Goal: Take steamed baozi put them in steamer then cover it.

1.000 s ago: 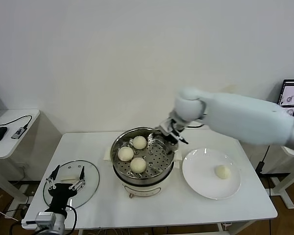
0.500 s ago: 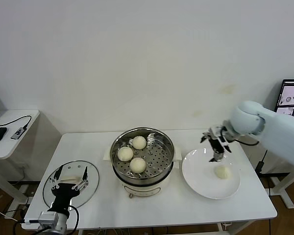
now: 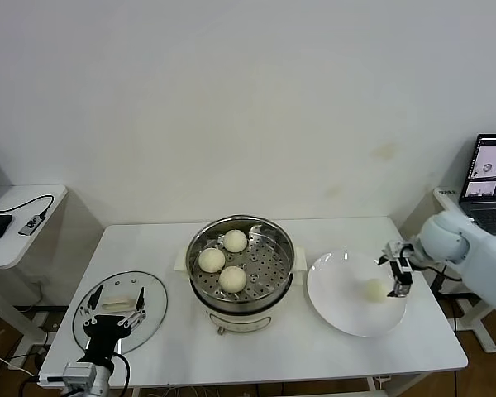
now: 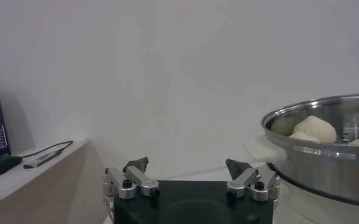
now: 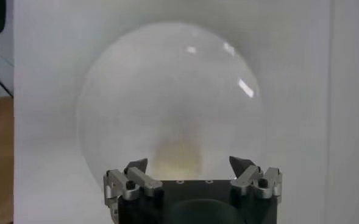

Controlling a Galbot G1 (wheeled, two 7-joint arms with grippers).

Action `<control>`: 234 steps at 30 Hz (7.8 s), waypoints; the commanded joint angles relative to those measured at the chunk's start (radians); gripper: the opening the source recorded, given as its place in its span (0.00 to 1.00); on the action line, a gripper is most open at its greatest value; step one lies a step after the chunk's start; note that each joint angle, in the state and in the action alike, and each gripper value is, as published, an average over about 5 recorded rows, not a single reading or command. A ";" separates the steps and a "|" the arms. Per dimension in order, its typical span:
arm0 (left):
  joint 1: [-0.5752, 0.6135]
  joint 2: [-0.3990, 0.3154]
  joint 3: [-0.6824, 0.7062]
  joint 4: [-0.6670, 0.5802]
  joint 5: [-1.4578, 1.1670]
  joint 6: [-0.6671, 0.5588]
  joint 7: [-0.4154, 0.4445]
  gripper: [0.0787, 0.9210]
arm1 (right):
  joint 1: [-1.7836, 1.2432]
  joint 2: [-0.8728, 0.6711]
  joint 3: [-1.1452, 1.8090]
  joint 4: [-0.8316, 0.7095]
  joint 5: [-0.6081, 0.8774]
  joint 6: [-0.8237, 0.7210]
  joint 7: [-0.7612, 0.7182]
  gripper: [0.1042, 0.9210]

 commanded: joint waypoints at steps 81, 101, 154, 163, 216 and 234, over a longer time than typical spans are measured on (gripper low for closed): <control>-0.047 0.031 -0.010 0.015 -0.056 0.040 0.003 0.88 | 0.623 0.494 -0.543 0.137 0.718 -0.442 0.311 0.51; -0.058 0.065 -0.034 0.015 -0.074 0.042 0.003 0.88 | 0.567 0.575 -0.564 -0.002 0.654 -0.442 0.332 0.51; -0.088 0.033 -0.028 0.052 -0.080 -0.012 0.007 0.88 | -0.891 0.275 0.917 0.532 0.429 0.194 0.953 0.88; -0.071 0.005 -0.026 0.087 0.178 -0.061 -0.043 0.88 | -1.214 0.635 1.341 0.506 0.306 0.416 0.832 0.88; -0.303 0.168 -0.025 0.631 1.385 -0.184 0.035 0.88 | -1.373 0.889 1.587 0.484 0.351 0.366 0.966 0.88; -0.417 0.154 0.019 0.709 1.391 -0.187 0.033 0.88 | -1.397 0.911 1.570 0.470 0.340 0.392 0.976 0.88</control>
